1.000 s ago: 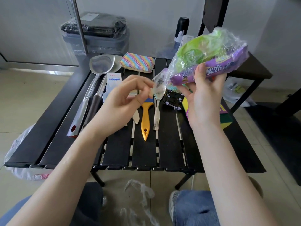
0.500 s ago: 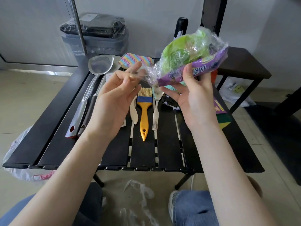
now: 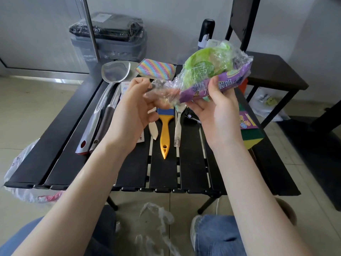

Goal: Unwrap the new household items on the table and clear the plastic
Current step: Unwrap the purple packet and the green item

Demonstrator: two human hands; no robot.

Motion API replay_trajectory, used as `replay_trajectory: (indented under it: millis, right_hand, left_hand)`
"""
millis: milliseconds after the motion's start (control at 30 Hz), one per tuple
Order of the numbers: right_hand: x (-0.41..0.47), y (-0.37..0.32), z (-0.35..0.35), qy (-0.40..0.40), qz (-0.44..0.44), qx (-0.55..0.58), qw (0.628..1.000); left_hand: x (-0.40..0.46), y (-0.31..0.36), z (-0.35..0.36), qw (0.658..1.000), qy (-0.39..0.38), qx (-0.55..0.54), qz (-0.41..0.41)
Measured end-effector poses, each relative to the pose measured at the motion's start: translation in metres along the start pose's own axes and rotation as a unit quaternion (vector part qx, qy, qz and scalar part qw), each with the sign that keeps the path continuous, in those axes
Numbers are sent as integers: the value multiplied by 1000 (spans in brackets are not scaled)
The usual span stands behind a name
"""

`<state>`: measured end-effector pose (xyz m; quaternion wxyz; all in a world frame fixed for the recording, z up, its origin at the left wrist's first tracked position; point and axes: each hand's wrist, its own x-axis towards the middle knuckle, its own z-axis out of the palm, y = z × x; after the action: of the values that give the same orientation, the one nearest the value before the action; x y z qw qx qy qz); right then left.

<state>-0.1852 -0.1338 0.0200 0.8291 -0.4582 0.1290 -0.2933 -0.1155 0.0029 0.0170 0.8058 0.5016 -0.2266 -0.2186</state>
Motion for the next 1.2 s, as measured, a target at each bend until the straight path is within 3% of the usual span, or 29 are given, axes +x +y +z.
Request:
replay_trajectory:
  millis: [367,500,600,700,800,933,1033,1200]
  right_hand:
    - [-2,-2,3,-42,52,-5,998]
    - [-4,-10,1,-86,161,-70,981]
    - [-6,-12,4,-51,194,-2,980]
    - [-6,-13,7,-19,138,99,985]
    - [-6,-15,8,-57,99,134,984]
    - [-9,-13,8,-21,75,128,989]
    - [-5,-9,5,11,53,144,988]
    - [3,-2,0,75,27,148,986]
  left_hand:
    - [-5,-3,-4,967,-31,178,178]
    - [-4,-4,-9,884,-37,375,277]
    - [-3,-5,-8,836,-45,440,324]
    - [-2,-3,-10,842,-70,436,311]
    - [-8,-6,-7,878,-89,391,262]
    - [-12,-16,5,918,2,335,212]
    - [-8,-22,6,925,54,326,190]
    - [-6,-23,3,909,-2,371,188]
